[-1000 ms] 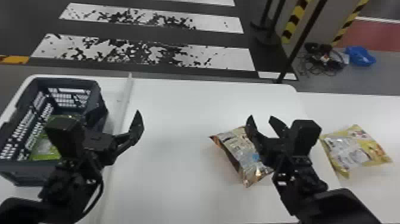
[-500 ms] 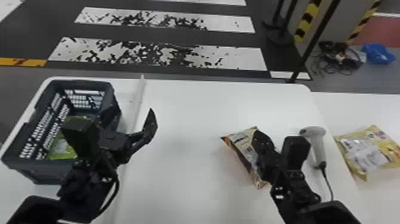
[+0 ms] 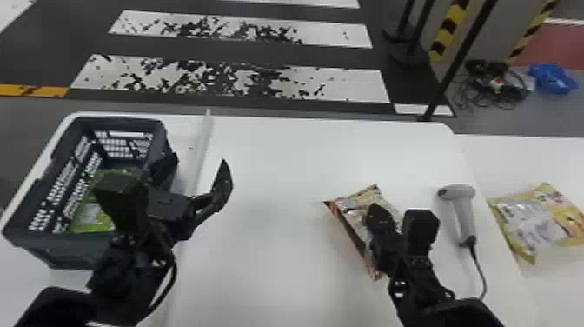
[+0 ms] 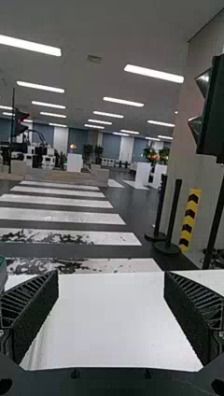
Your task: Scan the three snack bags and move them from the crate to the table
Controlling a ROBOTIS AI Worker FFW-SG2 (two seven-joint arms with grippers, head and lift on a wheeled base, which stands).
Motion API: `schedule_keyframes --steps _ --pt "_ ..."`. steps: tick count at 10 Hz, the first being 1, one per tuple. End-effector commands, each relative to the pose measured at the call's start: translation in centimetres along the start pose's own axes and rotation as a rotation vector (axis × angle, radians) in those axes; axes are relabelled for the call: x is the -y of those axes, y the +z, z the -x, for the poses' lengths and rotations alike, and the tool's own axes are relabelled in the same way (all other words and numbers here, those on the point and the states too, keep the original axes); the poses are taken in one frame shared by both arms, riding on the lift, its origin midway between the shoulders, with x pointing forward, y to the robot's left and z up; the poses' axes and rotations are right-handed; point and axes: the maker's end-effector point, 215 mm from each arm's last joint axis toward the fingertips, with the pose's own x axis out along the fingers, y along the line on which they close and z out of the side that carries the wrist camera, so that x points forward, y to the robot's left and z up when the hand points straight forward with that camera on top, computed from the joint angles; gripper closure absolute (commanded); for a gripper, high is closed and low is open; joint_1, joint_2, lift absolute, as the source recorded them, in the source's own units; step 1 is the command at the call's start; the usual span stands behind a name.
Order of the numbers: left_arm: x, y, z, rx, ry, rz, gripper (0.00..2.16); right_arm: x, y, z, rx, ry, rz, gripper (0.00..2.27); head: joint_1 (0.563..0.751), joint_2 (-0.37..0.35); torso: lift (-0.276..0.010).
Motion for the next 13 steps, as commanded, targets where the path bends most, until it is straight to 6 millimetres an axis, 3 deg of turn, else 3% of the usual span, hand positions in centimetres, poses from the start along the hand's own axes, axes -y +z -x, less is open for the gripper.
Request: schedule_keyframes --steps 1,2,3,6,7,10,12,13 --pt "-0.1 -0.2 0.0 -0.002 0.0 0.0 0.03 0.4 -1.6 0.7 -0.02 -0.018 -0.014 2.2 0.695 -0.078 -0.062" --pt "-0.1 -0.2 0.0 -0.002 0.001 0.0 0.03 1.0 -2.0 1.2 -0.019 -0.049 -0.018 2.2 0.695 -0.084 -0.062" --pt "-0.3 -0.2 0.0 -0.001 0.004 -0.001 0.03 1.5 -1.1 1.5 0.01 -0.078 -0.025 2.2 0.695 -0.088 -0.062" --pt "-0.1 -0.3 -0.1 -0.003 0.001 0.0 0.03 1.1 6.6 3.7 0.121 -0.075 -0.04 2.2 0.695 -0.099 -0.062" --pt "-0.1 -0.3 -0.1 -0.003 0.001 0.0 0.03 -0.2 7.8 4.4 0.12 -0.052 -0.047 2.2 0.695 -0.099 -0.062" --pt "0.0 -0.5 0.0 -0.006 0.0 0.0 0.03 -6.5 6.8 5.4 0.091 0.06 -0.073 2.2 0.695 -0.049 -0.062" --pt "-0.1 -0.7 0.0 -0.009 0.001 0.0 0.03 -9.7 4.2 4.9 0.031 0.117 -0.049 2.2 0.695 -0.008 -0.062" --pt "-0.1 -0.6 0.1 -0.007 0.0 0.0 0.03 -10.3 2.7 4.4 0.001 0.126 -0.037 2.2 0.695 0.018 -0.062"
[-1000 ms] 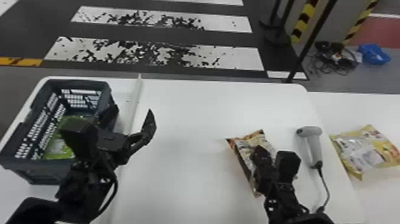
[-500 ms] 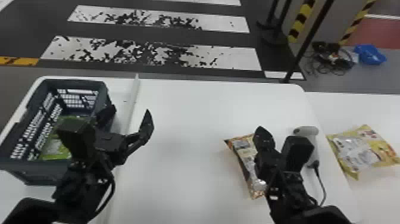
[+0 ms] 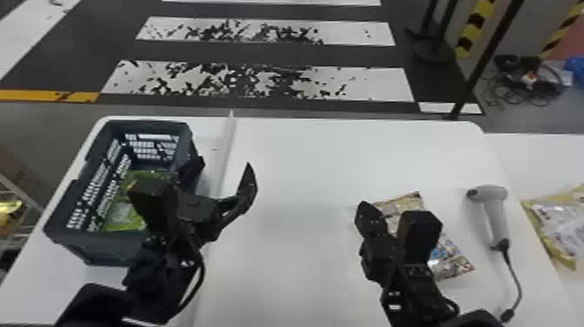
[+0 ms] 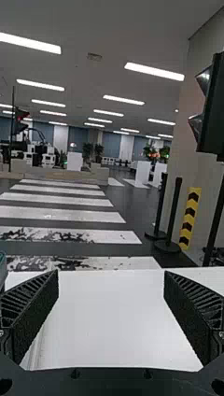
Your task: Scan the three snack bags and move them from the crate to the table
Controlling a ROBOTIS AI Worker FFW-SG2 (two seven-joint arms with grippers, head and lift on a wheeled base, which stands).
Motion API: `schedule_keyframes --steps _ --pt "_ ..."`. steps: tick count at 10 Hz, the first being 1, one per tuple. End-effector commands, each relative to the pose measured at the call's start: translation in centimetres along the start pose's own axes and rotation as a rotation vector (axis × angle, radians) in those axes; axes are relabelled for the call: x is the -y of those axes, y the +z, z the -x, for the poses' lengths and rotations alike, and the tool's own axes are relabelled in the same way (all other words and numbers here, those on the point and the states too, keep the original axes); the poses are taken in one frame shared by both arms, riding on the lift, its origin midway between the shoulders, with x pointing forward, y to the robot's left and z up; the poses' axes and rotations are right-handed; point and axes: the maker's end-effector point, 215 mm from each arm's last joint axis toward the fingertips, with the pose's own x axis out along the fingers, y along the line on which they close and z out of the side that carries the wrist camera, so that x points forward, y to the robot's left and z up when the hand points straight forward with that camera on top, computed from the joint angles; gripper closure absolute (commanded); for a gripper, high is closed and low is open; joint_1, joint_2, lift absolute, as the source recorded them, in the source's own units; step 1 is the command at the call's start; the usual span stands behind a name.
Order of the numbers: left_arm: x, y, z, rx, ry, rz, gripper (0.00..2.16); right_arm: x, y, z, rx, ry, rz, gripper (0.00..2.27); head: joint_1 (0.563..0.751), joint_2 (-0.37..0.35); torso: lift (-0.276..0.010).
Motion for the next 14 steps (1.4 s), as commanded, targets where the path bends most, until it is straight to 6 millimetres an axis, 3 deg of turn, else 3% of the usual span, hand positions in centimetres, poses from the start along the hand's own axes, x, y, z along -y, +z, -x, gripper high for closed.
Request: schedule_keyframes --steps 1,4,10,12,14 --pt "-0.1 0.1 0.1 0.005 0.001 -0.002 0.03 0.0 -2.1 -0.8 -0.04 0.0 0.011 2.2 0.695 0.035 -0.062" --pt "-0.2 0.1 0.2 0.006 0.001 -0.003 0.03 1.8 -4.5 -3.0 -0.096 -0.029 0.026 2.2 0.695 0.039 -0.062" --pt "-0.1 0.2 0.0 0.008 -0.001 -0.001 0.03 6.5 -3.2 -5.5 -0.11 -0.109 0.036 2.2 0.695 -0.011 -0.062" --pt "-0.2 0.1 0.0 0.005 0.002 -0.002 0.03 5.6 -3.0 -4.2 -0.082 -0.085 -0.005 2.2 0.695 -0.025 -0.062" --pt "-0.1 0.3 -0.3 0.01 0.0 -0.001 0.03 3.0 -2.1 -1.9 -0.055 -0.032 -0.021 2.2 0.695 -0.011 -0.062"
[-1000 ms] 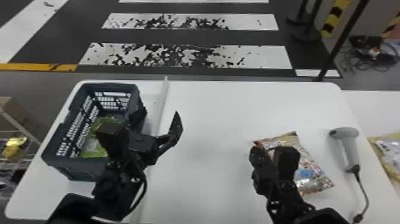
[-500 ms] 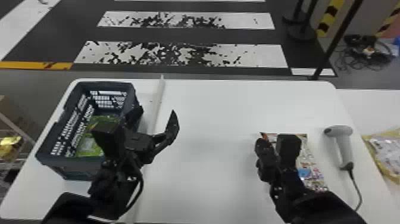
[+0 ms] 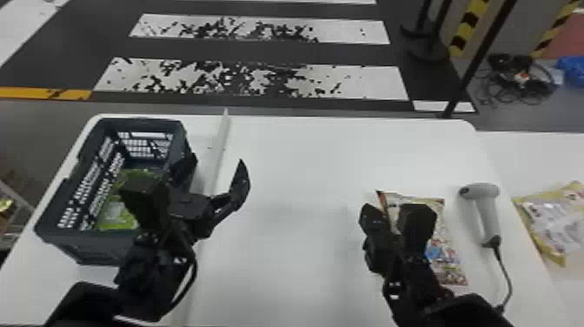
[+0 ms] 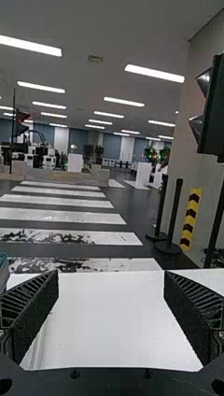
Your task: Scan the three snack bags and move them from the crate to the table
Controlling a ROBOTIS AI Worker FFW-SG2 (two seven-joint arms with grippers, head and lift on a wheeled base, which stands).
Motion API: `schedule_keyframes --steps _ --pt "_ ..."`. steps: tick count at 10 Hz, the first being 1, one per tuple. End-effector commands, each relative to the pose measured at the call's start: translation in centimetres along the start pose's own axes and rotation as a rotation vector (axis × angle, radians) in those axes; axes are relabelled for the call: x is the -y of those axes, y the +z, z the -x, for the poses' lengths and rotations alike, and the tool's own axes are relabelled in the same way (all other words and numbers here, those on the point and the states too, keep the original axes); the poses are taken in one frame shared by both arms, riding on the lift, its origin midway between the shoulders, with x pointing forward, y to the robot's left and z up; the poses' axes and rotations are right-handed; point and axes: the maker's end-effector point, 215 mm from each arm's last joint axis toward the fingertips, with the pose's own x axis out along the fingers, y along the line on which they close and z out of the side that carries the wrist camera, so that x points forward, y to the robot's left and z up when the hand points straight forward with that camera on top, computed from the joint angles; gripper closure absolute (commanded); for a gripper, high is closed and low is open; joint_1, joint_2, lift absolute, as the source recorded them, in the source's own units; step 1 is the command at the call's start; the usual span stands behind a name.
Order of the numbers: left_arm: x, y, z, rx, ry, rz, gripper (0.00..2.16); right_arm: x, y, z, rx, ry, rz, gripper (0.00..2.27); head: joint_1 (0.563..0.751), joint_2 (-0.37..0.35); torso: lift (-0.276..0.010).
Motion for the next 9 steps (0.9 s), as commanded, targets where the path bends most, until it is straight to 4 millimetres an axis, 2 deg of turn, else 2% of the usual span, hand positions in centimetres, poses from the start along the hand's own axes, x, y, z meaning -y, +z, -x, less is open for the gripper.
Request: schedule_keyframes --steps 1,2,4,5,6,7,8,9 --pt "0.0 -0.1 -0.1 -0.002 -0.001 0.0 0.03 -1.7 1.0 2.0 0.025 0.035 -0.008 2.2 0.695 0.002 -0.062" --pt "0.0 -0.1 -0.2 0.0 -0.002 0.001 0.03 -2.4 0.9 2.6 0.003 0.052 -0.007 2.2 0.695 0.008 -0.062" --pt "0.1 0.3 -0.2 0.016 -0.002 0.004 0.03 -2.9 -1.2 3.3 -0.048 0.074 -0.045 2.2 0.695 0.031 -0.062" --pt "-0.1 0.3 -0.2 0.017 0.0 0.005 0.03 -2.6 -0.8 3.7 -0.035 0.072 -0.071 2.15 0.695 0.036 -0.062" --pt "-0.1 0.1 -0.2 0.014 0.001 0.005 0.03 -1.5 2.1 4.4 0.021 0.058 -0.09 1.48 0.695 0.036 -0.062" --pt "0.0 0.2 -0.2 0.015 -0.001 0.005 0.03 0.5 5.7 5.3 0.102 0.03 -0.054 0.16 0.695 0.033 -0.062" --pt "0.0 0.2 -0.2 0.016 0.0 0.006 0.03 3.3 8.1 6.0 0.144 -0.018 -0.003 0.0 0.695 0.015 -0.062" --pt "0.0 0.2 -0.2 0.016 0.0 0.006 0.03 6.5 9.2 6.5 0.166 -0.072 0.043 0.0 0.695 -0.016 -0.062"
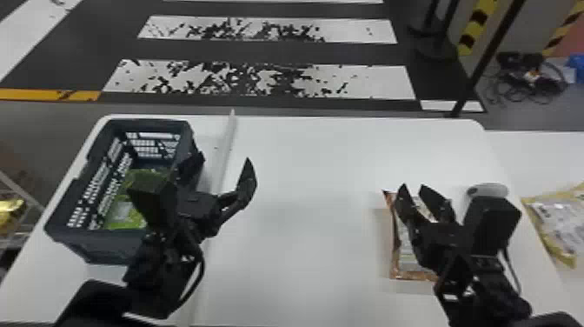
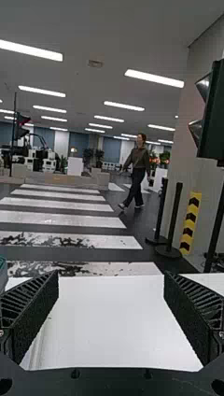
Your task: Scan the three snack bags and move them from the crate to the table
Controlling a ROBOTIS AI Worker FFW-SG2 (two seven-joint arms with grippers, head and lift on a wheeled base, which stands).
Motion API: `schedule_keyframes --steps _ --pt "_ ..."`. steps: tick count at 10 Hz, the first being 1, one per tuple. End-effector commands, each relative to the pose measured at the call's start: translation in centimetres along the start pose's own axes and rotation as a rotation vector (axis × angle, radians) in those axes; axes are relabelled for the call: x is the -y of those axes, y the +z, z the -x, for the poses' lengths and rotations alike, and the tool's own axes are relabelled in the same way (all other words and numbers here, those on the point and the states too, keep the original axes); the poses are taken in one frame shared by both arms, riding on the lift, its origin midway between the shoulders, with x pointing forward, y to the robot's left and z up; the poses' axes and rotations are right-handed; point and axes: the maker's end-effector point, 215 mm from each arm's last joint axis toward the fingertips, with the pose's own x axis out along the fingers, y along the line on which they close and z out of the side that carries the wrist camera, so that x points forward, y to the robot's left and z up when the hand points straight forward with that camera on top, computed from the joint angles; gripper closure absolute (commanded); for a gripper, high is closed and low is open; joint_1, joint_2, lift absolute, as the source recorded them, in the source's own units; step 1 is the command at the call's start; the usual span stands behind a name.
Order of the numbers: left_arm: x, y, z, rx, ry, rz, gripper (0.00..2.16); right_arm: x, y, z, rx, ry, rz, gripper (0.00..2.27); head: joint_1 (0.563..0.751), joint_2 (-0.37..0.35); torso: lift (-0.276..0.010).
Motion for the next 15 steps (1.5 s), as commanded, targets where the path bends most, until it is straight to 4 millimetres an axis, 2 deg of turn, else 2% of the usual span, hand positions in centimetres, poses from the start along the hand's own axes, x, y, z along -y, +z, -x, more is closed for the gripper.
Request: schedule_keyframes --steps 1,3,4,6,10,13,14,15 --pt "-0.1 -0.1 0.0 0.0 0.002 0.0 0.03 5.5 0.8 0.2 -0.006 -0.083 0.054 0.01 0.695 -0.056 -0.062" --pt "-0.1 0.1 0.0 0.008 0.001 0.001 0.03 11.0 -1.2 0.2 -0.05 -0.119 0.077 0.04 0.695 -0.141 -0.062" --pt "-0.1 0.1 0.0 0.008 0.001 0.001 0.03 13.4 -1.7 0.0 -0.043 -0.146 0.086 0.05 0.695 -0.158 -0.062" --pt "-0.2 0.0 0.1 0.005 0.003 0.0 0.03 17.1 -3.4 -1.2 -0.074 -0.182 0.101 0.05 0.695 -0.226 -0.062" --pt "-0.4 -0.1 0.9 0.001 0.007 -0.006 0.03 20.8 -5.8 -4.7 -0.132 -0.15 0.072 0.07 0.695 -0.278 -0.062" --pt "-0.1 -0.3 1.0 -0.002 0.003 -0.008 0.03 23.7 -7.5 -6.3 -0.193 -0.157 0.076 0.08 0.695 -0.303 -0.062" --pt "0.0 -0.4 1.0 -0.005 0.001 -0.011 0.03 23.7 -7.7 -6.8 -0.199 -0.148 0.082 0.08 0.695 -0.314 -0.062" --pt "0.1 -0.4 1.0 -0.006 -0.002 -0.012 0.03 23.2 -7.8 -7.1 -0.205 -0.117 0.085 0.2 0.695 -0.323 -0.062"
